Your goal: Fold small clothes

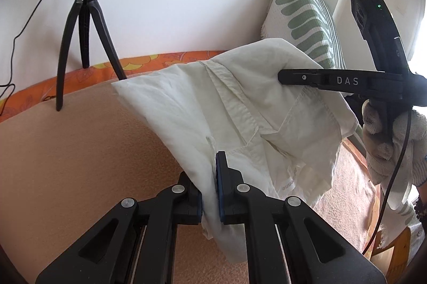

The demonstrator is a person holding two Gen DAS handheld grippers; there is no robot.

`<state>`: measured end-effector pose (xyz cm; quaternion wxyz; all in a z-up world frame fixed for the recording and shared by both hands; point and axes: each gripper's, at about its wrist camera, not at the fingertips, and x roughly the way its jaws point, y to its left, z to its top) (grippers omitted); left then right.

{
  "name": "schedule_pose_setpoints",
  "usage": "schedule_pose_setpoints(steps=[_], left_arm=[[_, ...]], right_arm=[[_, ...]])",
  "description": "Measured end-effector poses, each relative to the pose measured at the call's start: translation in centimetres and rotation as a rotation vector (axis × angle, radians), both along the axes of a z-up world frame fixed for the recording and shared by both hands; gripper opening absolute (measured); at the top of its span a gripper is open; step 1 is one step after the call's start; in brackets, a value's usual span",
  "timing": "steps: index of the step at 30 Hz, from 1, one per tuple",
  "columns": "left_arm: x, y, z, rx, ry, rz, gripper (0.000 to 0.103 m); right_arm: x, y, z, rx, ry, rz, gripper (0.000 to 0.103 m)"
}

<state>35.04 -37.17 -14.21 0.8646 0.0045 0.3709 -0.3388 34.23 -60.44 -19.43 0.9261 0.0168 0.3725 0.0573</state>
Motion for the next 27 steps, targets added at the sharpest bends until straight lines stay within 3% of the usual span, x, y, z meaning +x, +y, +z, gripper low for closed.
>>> schedule_pose_setpoints(steps=[7,10,11,12,13,21,27], left_arm=[[0.2,-0.5,-0.5,0.071,-0.01,0.003,0.013],[0.2,-0.4,-0.4,0.09,0.007,0.005,0.022],[0.1,-0.3,-0.2,0.089,0.005,0.002,0.03],[-0.1,-0.1,-0.1,0.091,0.001,0.001,0.042],[-0.3,0.0,0.1,0.093,-0.009,0.004,0.047],[-3.1,1.0,2.5,0.096,-0.064,-0.014,0.06],[-5.7,2.7,5.4,0.093,-0.125,-0.009,0.064]], right_arm=[[2.0,0.1,-1.9,-0.102,0.046,-0.061,0.018],[2.2,-0.2,-1.9,-0.214,0.037,-0.157,0.045],[2.0,-0.4,-1.7,-0.228,0.026,-0.185,0.054],[1.7,-0.8,-1.4,-0.215,0.013,-0.2,0.055],[1.5,-1.1,-1.1,-0.194,0.008,-0.203,0.055],[-1.1,-1.1,0.4,-0.163,-0.023,-0.235,0.055],[-3.2,0.1,2.1,-0.144,-0.036,-0.242,0.055]])
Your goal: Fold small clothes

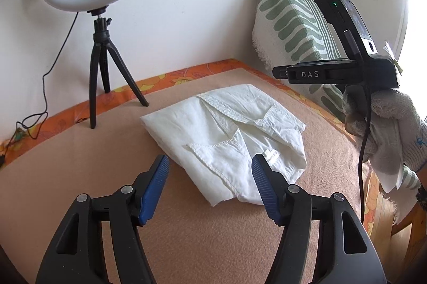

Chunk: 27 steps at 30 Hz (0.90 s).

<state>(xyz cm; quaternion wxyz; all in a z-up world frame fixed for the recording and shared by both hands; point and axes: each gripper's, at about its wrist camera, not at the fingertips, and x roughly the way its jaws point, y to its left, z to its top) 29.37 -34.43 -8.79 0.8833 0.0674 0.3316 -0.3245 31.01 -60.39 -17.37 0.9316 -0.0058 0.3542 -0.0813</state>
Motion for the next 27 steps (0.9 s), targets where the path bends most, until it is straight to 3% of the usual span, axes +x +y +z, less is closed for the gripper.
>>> schedule_pose_setpoints(steps=[12,14,19,21,23,27], left_arm=[[-6.1,5.5,4.6,-0.056,-0.033,0.04,0.068],[-7.6,6.4,5.3,-0.058,-0.051,0.045,0.068],[-11.4,8.3,6.6,-0.066,-0.086,0.039,0.072],[-13.1,8.9,7.0,-0.06,-0.121,0.039,0.076],[-14.7,9.5,7.3,-0.062,-0.144,0.036,0.081],[-17.0,10.9,7.8,-0.036,-0.115,-0.004,0.081]], right_arm=[[-7.3,3.4,5.7,0.007,-0.097,-0.009,0.057],[-9.0,4.3,6.4,0.013,-0.114,-0.005,0.066],[-13.0,7.0,7.4,0.002,-0.142,0.0,0.071],[-14.5,8.0,7.5,0.016,-0.149,-0.001,0.084],[-16.3,9.1,7.5,0.009,-0.175,-0.013,0.091],[-19.0,11.4,6.6,-0.039,-0.191,-0.008,0.097]])
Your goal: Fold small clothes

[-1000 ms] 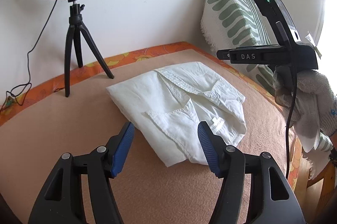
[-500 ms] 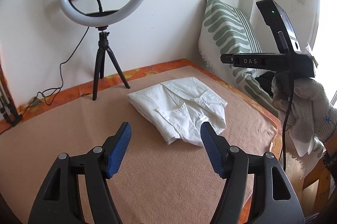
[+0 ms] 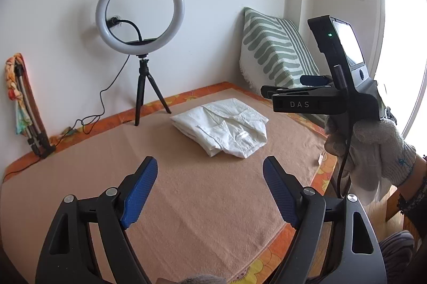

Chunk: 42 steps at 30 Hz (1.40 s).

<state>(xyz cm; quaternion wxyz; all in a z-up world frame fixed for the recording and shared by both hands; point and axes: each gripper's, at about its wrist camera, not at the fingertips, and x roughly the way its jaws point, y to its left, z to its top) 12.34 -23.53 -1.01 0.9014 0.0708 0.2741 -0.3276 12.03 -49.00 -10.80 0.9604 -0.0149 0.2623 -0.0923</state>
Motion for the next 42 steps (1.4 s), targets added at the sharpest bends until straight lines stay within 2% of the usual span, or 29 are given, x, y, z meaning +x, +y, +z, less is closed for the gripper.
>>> schedule_pose_setpoints(steps=[3,10,14,18,23,28,32,35,39,42], left_arm=[[-1.8,1.3,0.2,-0.002,-0.018,0.006,0.082],[-4.1,3.6,0.1,-0.036,-0.043,0.033,0.082],[-4.6,3.8,-0.4,-0.018,-0.054,0.057,0.082],[-4.7,4.3,-1.0,-0.008,-0.062,0.071,0.083],[-4.6,4.8,-1.7,0.011,-0.057,0.085,0.083],[-4.4,5.1,-2.3,0.026,-0.046,0.097,0.083],[-4.3,5.4,-2.5,0.029,-0.047,0.111,0.083],[-4.3,5.5,-2.6,0.022,-0.037,0.112,0.083],[-4.5,5.6,-2.7,0.024,-0.041,0.117,0.083],[-4.4,5.6,-2.9,0.025,-0.037,0.12,0.083]], right_arm=[[-1.5,1.3,-0.8,-0.026,-0.006,-0.017,0.098],[-4.3,3.1,-2.2,0.007,-0.044,-0.019,0.098],[-5.2,3.3,-2.8,0.082,-0.064,-0.03,0.098],[-5.8,3.3,-3.6,0.115,-0.092,-0.077,0.098],[-5.8,3.4,-4.5,0.095,-0.076,-0.107,0.098],[-5.9,3.0,-4.6,0.124,-0.08,-0.122,0.098],[-6.0,3.5,-4.8,0.05,-0.095,-0.148,0.098],[-6.1,3.2,-4.8,0.083,-0.086,-0.123,0.098],[-6.9,2.9,-4.5,0.109,-0.105,-0.145,0.098],[-7.7,3.0,-4.1,0.096,-0.126,-0.156,0.098]])
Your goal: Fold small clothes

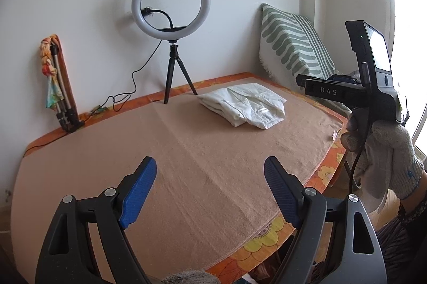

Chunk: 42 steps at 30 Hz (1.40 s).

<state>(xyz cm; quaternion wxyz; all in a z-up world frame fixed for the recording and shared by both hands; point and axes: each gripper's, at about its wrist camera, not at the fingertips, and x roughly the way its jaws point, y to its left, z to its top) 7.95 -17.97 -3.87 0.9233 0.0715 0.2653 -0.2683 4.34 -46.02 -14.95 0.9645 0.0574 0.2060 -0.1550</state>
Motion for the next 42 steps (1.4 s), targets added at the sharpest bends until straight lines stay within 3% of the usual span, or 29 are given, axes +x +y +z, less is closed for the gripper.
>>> schedule_pose_setpoints(steps=[4,42], left_arm=[[-0.2,0.1,-0.2,-0.003,0.003,0.004,0.083],[-0.8,0.1,0.0,0.012,-0.002,-0.017,0.084]], right_arm=[[-0.7,0.2,0.2,-0.038,-0.019,-0.024,0.098],[-2.1,0.9,-0.6,0.001,0.002,-0.019,0.098]])
